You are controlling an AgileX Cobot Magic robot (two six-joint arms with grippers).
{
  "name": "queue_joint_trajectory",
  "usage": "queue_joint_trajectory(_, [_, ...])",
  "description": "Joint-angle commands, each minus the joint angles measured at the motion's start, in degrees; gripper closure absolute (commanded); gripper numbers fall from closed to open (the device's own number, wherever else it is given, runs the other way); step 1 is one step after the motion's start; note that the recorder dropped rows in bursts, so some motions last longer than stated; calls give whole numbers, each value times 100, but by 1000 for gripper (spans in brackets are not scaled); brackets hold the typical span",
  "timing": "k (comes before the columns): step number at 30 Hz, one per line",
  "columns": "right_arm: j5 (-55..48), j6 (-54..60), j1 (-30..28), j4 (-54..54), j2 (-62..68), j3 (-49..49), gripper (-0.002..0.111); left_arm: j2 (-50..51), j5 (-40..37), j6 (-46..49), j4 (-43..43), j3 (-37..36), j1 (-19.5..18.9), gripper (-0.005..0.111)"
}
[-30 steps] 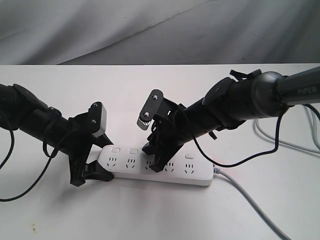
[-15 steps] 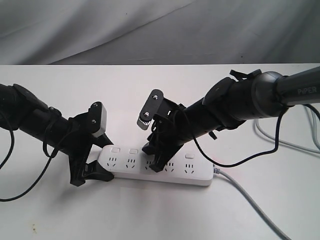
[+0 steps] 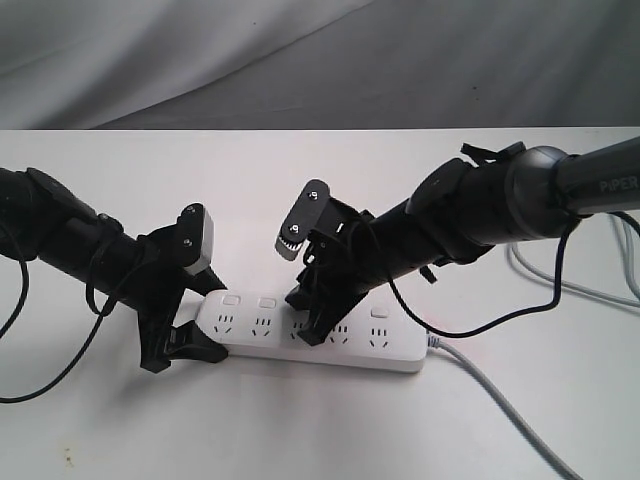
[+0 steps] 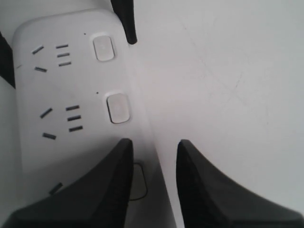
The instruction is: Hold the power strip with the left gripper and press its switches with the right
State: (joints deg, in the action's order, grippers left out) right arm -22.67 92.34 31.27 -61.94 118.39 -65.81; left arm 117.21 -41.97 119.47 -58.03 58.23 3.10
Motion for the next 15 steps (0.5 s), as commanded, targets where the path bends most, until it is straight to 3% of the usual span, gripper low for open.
queue_joint_trajectory(1, [64,37,0,462,196,199,78,25,0,-38,15,0,16,56])
queue_joint_trajectory(15, [-91,37,-109,546,266,199,78,25,0,-60,15,0,16,56])
